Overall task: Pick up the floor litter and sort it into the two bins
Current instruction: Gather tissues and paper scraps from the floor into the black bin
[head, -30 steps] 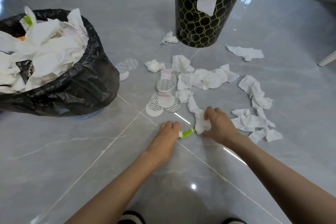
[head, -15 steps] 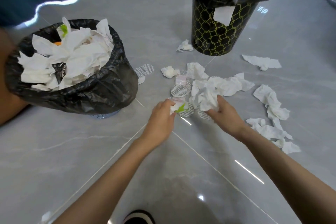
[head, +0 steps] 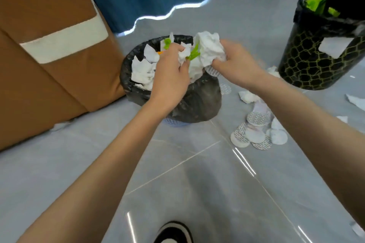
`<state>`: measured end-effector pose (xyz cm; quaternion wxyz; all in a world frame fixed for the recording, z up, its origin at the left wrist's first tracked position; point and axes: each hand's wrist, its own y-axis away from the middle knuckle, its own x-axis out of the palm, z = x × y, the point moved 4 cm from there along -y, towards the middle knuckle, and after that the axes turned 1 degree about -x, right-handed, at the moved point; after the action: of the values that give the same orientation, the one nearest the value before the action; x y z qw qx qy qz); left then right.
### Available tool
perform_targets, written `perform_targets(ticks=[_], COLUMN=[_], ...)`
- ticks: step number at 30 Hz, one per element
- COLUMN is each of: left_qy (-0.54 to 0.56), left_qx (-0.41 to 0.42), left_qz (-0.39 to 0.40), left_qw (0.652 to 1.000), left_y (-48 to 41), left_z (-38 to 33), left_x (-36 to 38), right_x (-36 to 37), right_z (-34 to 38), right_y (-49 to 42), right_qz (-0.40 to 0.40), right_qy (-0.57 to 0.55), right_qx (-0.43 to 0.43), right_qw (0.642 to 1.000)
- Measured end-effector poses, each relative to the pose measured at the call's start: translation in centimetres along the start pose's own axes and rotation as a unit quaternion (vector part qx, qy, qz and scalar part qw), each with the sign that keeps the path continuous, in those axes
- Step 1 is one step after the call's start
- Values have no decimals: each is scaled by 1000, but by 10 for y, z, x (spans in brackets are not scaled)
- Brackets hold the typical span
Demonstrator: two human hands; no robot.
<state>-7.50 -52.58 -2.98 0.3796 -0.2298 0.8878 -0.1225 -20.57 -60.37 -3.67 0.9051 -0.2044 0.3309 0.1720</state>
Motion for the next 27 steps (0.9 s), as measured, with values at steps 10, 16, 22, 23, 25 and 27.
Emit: perform_targets(ticks=[10, 16, 22, 23, 25, 27], left_qy=[-25, -32, -130, -159, -210, -237], left_qx=[-134, -86, 11, 9, -15, -45], left_qz=[-13, 27, 103, 120, 164, 220], left_qw=[991, 995, 986, 980, 964, 945], left_y=[-22, -19, -13, -16, -20, -23], left_z=[68, 64, 48, 47, 50, 58], left_x=[-36, -29, -1, 4, 14, 21], right_x=[58, 45, 32, 28, 24, 22], right_z=[43, 24, 7, 3, -5, -15], right_y=[-41, -25, 0, 3, 10, 17], right_qz=[56, 35, 1, -4, -2, -3], right_qy=[80, 171, 107, 102, 86, 69], right_qx=[-40, -10, 16, 11, 19, 43], right_qw=[994, 985, 994, 995, 996, 997])
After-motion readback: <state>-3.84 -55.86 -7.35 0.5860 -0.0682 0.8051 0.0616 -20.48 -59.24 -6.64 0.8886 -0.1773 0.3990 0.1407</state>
